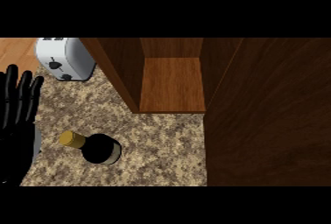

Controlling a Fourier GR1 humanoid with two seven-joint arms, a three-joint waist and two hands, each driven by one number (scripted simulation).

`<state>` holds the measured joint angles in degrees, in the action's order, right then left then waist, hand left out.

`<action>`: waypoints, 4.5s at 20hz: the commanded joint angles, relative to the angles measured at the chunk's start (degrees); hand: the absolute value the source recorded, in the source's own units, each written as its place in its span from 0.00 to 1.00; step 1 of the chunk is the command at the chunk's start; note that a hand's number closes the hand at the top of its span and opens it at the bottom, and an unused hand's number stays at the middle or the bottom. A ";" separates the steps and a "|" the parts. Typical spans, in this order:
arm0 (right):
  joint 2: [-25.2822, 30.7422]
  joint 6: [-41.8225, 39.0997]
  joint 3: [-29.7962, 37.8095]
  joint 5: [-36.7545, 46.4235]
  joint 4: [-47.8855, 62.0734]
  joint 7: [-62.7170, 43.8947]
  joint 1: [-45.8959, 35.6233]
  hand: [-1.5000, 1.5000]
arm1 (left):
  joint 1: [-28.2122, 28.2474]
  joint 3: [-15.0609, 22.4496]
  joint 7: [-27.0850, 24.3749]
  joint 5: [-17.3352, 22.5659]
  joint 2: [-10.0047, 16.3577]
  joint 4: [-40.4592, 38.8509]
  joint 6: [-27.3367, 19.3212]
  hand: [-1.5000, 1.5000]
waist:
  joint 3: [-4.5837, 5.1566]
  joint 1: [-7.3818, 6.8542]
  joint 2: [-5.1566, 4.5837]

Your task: Pick up the wine, place it into the cabinet and close the cabinet

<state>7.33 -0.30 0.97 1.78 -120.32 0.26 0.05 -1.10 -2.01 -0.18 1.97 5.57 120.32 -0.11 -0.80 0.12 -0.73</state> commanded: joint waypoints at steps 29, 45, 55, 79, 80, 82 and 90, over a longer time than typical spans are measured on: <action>2.64 -6.61 -4.26 -16.42 -22.74 -27.25 4.08 0.00 | -8.90 49.19 34.95 -35.95 -5.49 4.91 -51.79 0.00 | 0.76 -0.01 0.89; 1.66 -1.03 -5.13 -13.52 -24.38 -34.56 -3.42 0.00 | -0.70 48.01 44.37 -48.61 -4.45 16.69 -47.02 0.00 | 0.83 -0.34 0.92; 1.49 -1.77 -8.60 -12.32 -29.20 -34.77 1.66 0.00 | 2.42 39.70 42.73 -40.49 1.23 20.15 -47.07 0.00 | 0.92 0.20 0.99; 2.98 -2.84 -4.28 -16.10 -30.60 -36.31 2.06 0.00 | 17.55 25.40 5.68 2.87 5.17 3.88 -44.29 0.00 | 1.04 0.32 0.98; 0.37 -0.71 -10.08 -10.24 -30.09 -36.21 0.29 0.00 | 17.10 23.18 5.90 3.12 6.10 4.27 -42.98 0.00 | 0.98 -0.07 0.93; 2.68 -2.35 -2.29 -17.64 -27.31 -35.91 -1.65 0.00 | 18.63 19.88 1.49 6.97 5.87 2.28 -39.98 0.00 | 0.91 -0.18 0.85; 1.47 -3.23 -7.55 -13.24 -30.96 -36.48 3.08 0.00 | 21.92 14.92 -13.02 14.78 2.39 -10.68 -29.54 0.00 | 0.86 0.10 0.89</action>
<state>8.94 -3.12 -5.60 -8.45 -142.17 -32.95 -0.75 19.99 15.40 -7.54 13.92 9.39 115.20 -33.35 0.09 0.13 0.18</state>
